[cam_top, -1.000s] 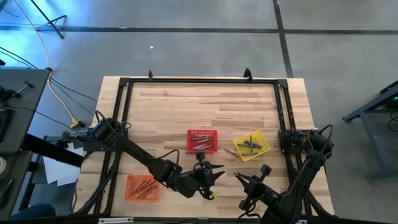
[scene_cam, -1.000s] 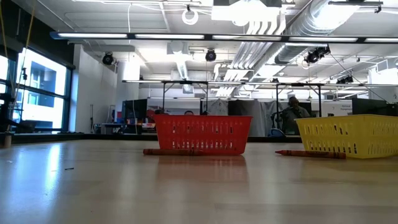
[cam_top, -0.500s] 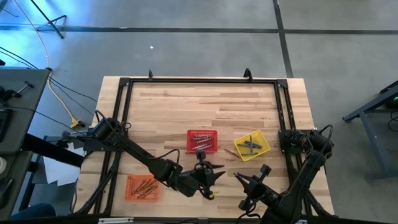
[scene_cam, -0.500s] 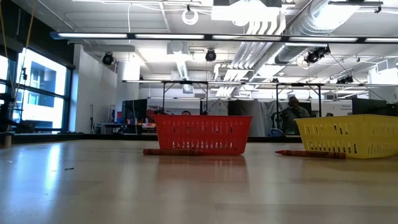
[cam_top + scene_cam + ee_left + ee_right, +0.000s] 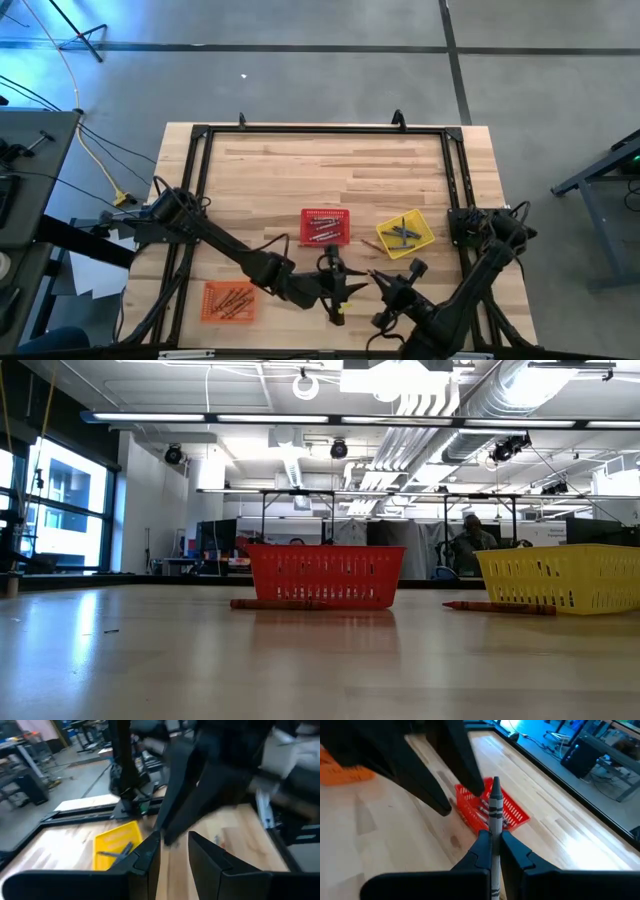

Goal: Sort crayons
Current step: Put the gray crayon into the red bin

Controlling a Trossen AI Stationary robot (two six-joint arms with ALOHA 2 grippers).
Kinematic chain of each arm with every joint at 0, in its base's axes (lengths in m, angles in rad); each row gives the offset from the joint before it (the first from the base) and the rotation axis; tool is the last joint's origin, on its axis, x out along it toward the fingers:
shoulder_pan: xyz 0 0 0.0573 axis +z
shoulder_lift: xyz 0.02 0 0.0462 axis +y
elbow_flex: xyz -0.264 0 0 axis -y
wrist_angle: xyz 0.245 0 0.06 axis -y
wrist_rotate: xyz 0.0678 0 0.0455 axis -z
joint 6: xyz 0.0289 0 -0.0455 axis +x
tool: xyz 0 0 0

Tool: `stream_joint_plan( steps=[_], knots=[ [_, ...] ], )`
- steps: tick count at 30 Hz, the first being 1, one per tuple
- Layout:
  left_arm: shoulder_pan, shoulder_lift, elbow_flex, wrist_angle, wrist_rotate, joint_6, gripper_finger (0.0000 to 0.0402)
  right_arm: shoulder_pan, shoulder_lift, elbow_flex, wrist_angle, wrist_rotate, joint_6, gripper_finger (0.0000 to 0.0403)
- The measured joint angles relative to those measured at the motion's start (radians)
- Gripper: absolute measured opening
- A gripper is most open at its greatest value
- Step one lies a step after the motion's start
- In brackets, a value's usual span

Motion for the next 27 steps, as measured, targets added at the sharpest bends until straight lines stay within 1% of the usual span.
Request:
stream_joint_plan(
  steps=[2,5,13,17,21,22,24,27],
  knots=[
    [0.005,-0.001,0.000,0.017,0.036,-0.004,0.0086,-0.011,0.010,0.000,0.009,-0.011,-0.021,0.0005],
    [0.007,-0.001,0.000,0.029,0.054,-0.007,0.0086,-0.015,0.012,0.000,0.013,-0.014,-0.031,0.0005],
    [0.005,-0.001,0.000,0.023,0.058,0.014,0.0086,-0.013,0.014,0.000,0.013,0.000,-0.033,0.0005],
    [0.001,-0.001,0.000,0.060,0.054,0.049,0.0086,-0.050,0.014,0.000,-0.026,-0.017,-0.040,0.0005],
    [-0.019,-0.002,0.001,0.069,0.032,0.084,0.0086,-0.113,0.016,-0.017,-0.023,-0.053,-0.155,0.0005],
    [-0.031,-0.005,0.001,0.058,-0.003,0.097,0.0086,-0.130,0.016,-0.024,-0.017,-0.057,-0.183,0.0005],
    [-0.058,-0.010,0.001,0.047,-0.134,0.127,0.0086,-0.164,0.016,-0.043,-0.015,-0.075,-0.223,0.0005],
    [-0.111,-0.028,0.001,0.003,-0.423,0.195,0.0086,-0.206,0.016,-0.077,-0.015,-0.079,-0.255,0.0005]
  ],
)
